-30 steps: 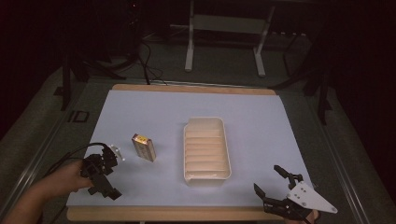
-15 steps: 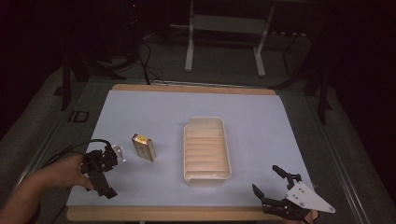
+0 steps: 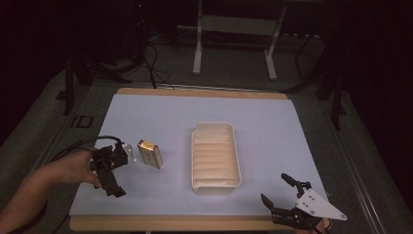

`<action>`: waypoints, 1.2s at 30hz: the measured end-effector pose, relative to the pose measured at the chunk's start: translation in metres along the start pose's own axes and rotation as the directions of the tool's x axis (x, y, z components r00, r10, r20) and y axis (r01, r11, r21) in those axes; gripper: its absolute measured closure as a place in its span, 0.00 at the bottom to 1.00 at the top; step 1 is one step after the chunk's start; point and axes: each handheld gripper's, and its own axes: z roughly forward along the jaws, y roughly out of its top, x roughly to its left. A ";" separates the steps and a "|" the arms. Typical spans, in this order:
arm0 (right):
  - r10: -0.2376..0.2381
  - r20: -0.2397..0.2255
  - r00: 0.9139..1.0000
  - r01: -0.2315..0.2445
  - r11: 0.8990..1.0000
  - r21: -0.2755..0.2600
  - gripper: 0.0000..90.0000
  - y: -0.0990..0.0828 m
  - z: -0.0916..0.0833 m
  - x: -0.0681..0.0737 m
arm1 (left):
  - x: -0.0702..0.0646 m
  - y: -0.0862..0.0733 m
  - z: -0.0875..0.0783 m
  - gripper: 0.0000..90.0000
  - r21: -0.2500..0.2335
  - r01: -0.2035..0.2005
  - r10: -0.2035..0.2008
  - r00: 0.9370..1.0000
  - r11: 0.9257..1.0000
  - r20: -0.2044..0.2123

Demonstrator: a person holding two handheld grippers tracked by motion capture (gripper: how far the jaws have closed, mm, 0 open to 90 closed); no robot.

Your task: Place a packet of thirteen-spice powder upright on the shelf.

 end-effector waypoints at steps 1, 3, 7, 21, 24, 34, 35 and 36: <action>-0.002 -0.001 1.000 0.002 1.000 0.000 0.16 0.000 0.000 0.001 | 0.003 0.004 -0.003 0.00 0.008 -0.001 0.001 1.000 1.000 0.007; -0.004 -0.006 1.000 0.004 1.000 0.000 0.16 0.000 0.000 0.001 | 0.005 0.007 -0.006 0.00 0.009 -0.010 0.010 1.000 1.000 0.007; -0.001 -0.015 1.000 0.001 1.000 -0.001 0.16 0.000 0.000 0.001 | 0.011 0.014 -0.011 0.00 -0.004 -0.010 0.010 1.000 1.000 0.008; -0.009 -0.027 1.000 0.009 1.000 0.021 0.16 0.000 0.002 0.001 | 0.035 0.039 -0.018 0.06 -0.006 -0.049 0.049 0.999 0.999 0.015; -0.011 -0.027 1.000 0.011 1.000 0.020 0.16 0.000 0.002 0.001 | 0.041 0.043 -0.018 0.08 0.006 -0.065 0.065 0.998 0.998 -0.007; -0.011 -0.031 0.999 0.012 1.000 0.028 0.16 -0.001 0.003 0.001 | 0.056 0.056 -0.018 0.17 0.030 -0.110 0.113 0.987 0.993 -0.114; -0.012 -0.032 0.999 0.013 1.000 0.028 0.16 -0.001 0.003 0.001 | 0.056 0.058 -0.017 0.17 0.033 -0.112 0.115 0.986 0.993 -0.119; -0.011 -0.031 0.999 0.012 1.000 0.029 0.16 -0.001 0.003 0.001 | 0.057 0.060 -0.017 0.17 0.030 -0.118 0.121 0.985 0.993 -0.120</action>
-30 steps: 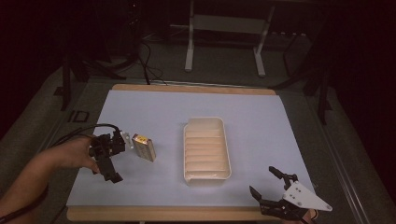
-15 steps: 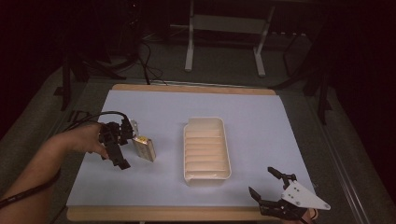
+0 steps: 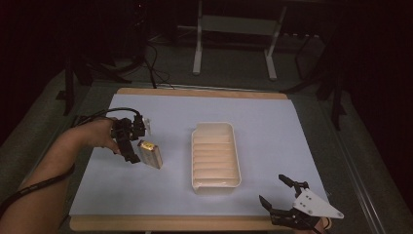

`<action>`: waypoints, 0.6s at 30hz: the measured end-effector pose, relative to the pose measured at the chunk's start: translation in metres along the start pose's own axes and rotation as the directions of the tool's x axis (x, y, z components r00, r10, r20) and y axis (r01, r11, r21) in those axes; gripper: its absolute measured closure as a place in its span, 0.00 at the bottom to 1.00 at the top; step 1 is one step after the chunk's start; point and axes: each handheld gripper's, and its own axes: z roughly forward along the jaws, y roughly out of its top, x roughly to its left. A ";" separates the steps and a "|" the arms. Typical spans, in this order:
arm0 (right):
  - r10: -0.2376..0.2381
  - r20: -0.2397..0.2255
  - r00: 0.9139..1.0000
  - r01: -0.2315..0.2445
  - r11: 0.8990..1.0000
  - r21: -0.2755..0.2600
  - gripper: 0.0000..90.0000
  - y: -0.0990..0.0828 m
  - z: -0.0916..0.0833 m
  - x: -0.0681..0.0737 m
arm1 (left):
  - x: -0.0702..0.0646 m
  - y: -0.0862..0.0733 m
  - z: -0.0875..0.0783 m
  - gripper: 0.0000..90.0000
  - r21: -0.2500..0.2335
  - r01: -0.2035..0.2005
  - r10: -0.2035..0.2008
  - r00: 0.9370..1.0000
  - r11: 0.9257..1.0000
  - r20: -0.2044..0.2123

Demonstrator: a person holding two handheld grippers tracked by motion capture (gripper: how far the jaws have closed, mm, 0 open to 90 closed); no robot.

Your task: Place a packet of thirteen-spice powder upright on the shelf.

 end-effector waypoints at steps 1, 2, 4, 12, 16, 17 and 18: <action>0.000 -0.001 1.000 0.000 1.000 0.001 0.16 0.000 0.000 0.000 | 0.001 0.002 0.000 0.17 0.001 -0.008 0.008 1.000 1.000 -0.003; 0.001 -0.002 1.000 -0.001 1.000 0.002 0.16 0.000 0.000 0.000 | 0.003 0.003 0.000 0.20 -0.004 -0.011 0.011 1.000 1.000 -0.008; 0.001 -0.004 1.000 -0.001 1.000 0.003 0.16 0.000 0.000 -0.001 | 0.006 0.006 -0.001 0.22 -0.020 -0.013 0.013 1.000 1.000 -0.007; 0.010 -0.017 1.000 -0.010 1.000 0.004 0.16 0.000 0.000 -0.001 | 0.006 0.018 0.003 0.37 -0.067 -0.077 0.078 0.997 0.995 0.007; 0.018 -0.020 1.000 -0.017 1.000 0.003 0.16 -0.001 0.000 -0.002 | 0.006 0.024 0.006 0.42 -0.056 -0.112 0.112 0.994 0.992 0.012; 0.019 -0.021 1.000 -0.018 1.000 0.003 0.16 -0.001 0.000 -0.002 | 0.005 0.025 0.007 0.46 -0.051 -0.118 0.118 0.993 0.992 0.009; 0.020 -0.021 1.000 -0.020 1.000 0.005 0.16 -0.001 0.000 -0.002 | 0.005 0.026 0.009 0.46 -0.043 -0.115 0.116 0.993 0.992 0.015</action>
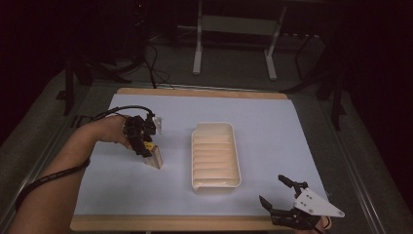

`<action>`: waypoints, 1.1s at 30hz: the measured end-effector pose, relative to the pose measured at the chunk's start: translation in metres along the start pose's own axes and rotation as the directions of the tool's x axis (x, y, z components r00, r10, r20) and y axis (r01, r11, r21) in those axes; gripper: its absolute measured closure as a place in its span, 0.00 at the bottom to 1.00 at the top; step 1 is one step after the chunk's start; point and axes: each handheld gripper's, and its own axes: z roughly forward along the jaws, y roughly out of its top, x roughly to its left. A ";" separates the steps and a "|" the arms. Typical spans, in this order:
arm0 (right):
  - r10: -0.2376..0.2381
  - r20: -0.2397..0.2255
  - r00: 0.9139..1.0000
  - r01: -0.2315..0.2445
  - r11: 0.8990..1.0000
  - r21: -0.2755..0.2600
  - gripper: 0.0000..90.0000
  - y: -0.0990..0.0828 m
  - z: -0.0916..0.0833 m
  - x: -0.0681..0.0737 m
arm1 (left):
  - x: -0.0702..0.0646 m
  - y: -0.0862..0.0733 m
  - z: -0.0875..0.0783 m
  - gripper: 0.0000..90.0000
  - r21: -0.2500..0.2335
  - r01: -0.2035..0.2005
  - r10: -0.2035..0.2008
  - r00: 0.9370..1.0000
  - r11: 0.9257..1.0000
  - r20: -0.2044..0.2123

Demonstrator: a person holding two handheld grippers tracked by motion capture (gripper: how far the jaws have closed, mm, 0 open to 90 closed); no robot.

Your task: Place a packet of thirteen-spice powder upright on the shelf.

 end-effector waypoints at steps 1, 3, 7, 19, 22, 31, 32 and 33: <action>0.000 0.000 1.000 0.000 1.000 0.000 0.16 0.000 0.000 0.000 | 0.000 0.001 0.002 0.48 0.009 -0.007 0.007 1.000 1.000 0.001; 0.001 0.000 1.000 -0.001 1.000 -0.001 0.16 0.000 0.000 0.000 | 0.000 0.003 0.006 0.51 0.033 -0.017 0.017 1.000 0.999 0.006; 0.003 0.000 1.000 -0.003 1.000 0.001 0.16 0.000 0.000 -0.001 | -0.002 0.006 0.010 0.60 0.061 -0.057 0.057 0.998 0.996 -0.007; 0.007 -0.003 1.000 -0.007 1.000 -0.003 0.16 0.000 0.000 -0.002 | -0.003 0.012 -0.003 0.73 0.063 -0.016 0.017 1.000 0.998 -0.013; 0.010 -0.003 1.000 -0.010 1.000 -0.006 0.16 0.000 0.000 -0.002 | -0.003 0.016 -0.008 0.74 0.079 -0.004 0.003 1.000 0.997 0.005; 0.015 -0.010 1.000 -0.015 1.000 -0.002 0.17 0.000 0.000 -0.003 | 0.000 0.024 -0.028 0.75 0.025 0.093 -0.093 0.996 0.995 -0.008; 0.015 -0.009 1.000 -0.015 1.000 -0.002 0.17 0.000 -0.001 -0.003 | 0.000 0.025 -0.030 0.75 0.026 0.093 -0.093 0.996 0.995 0.002; 0.017 -0.008 1.000 -0.017 1.000 -0.002 0.17 0.000 -0.001 -0.003 | 0.000 0.026 -0.032 0.75 0.027 0.094 -0.094 0.996 0.995 0.009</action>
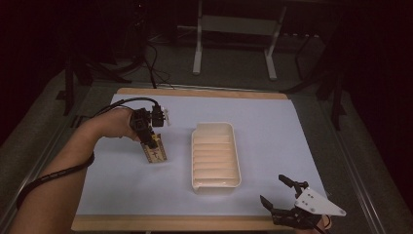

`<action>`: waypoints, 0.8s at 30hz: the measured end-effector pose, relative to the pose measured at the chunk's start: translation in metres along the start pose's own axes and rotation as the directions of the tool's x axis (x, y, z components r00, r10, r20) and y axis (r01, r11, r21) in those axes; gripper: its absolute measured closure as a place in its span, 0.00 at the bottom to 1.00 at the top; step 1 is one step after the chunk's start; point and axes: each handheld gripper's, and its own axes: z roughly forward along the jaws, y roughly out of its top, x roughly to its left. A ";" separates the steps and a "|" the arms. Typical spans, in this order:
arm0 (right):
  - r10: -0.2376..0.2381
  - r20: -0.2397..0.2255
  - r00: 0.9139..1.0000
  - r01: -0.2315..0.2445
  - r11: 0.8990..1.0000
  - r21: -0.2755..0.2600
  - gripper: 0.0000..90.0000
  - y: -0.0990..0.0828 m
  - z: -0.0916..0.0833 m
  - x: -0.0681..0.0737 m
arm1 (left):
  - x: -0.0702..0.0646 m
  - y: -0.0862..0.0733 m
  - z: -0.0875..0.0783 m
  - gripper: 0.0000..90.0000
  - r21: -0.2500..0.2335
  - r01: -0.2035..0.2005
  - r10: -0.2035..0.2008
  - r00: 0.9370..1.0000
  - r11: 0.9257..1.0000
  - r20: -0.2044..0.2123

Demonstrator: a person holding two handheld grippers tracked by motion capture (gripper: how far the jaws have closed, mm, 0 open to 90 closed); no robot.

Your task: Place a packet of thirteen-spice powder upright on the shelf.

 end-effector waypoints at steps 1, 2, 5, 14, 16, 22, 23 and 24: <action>0.000 0.002 1.000 0.000 1.000 0.000 0.17 0.000 0.000 0.000 | 0.000 0.001 -0.002 0.75 0.003 0.006 -0.006 1.000 1.000 0.016; -0.001 0.001 1.000 0.001 1.000 0.001 0.17 0.000 0.000 0.000 | 0.000 0.002 -0.004 0.75 0.002 0.008 -0.008 1.000 1.000 0.027; -0.005 0.000 1.000 0.005 1.000 0.003 0.17 0.000 0.000 0.000 | -0.002 0.007 -0.007 0.75 0.013 0.013 -0.014 0.999 1.000 0.040; -0.010 -0.018 1.000 0.010 1.000 0.017 0.17 0.001 0.001 0.001 | -0.006 0.020 -0.023 0.75 -0.019 0.038 -0.037 0.999 0.999 0.035; -0.009 -0.016 1.000 0.009 1.000 0.015 0.17 0.001 0.001 0.001 | -0.009 0.025 -0.029 0.75 -0.028 0.031 -0.030 0.999 0.999 0.034; -0.012 -0.016 1.000 0.012 1.000 0.018 0.17 0.001 0.002 0.001 | -0.019 0.044 -0.046 0.75 -0.079 0.019 -0.015 0.999 0.997 0.052; -0.012 -0.016 1.000 0.012 1.000 0.018 0.17 0.001 0.002 0.001 | -0.021 0.048 -0.048 0.75 -0.073 0.018 -0.014 0.999 0.997 0.048; -0.017 -0.016 1.000 0.017 1.000 0.018 0.17 0.001 0.002 0.001 | -0.023 0.052 -0.048 0.75 -0.070 0.015 -0.013 0.999 0.997 0.042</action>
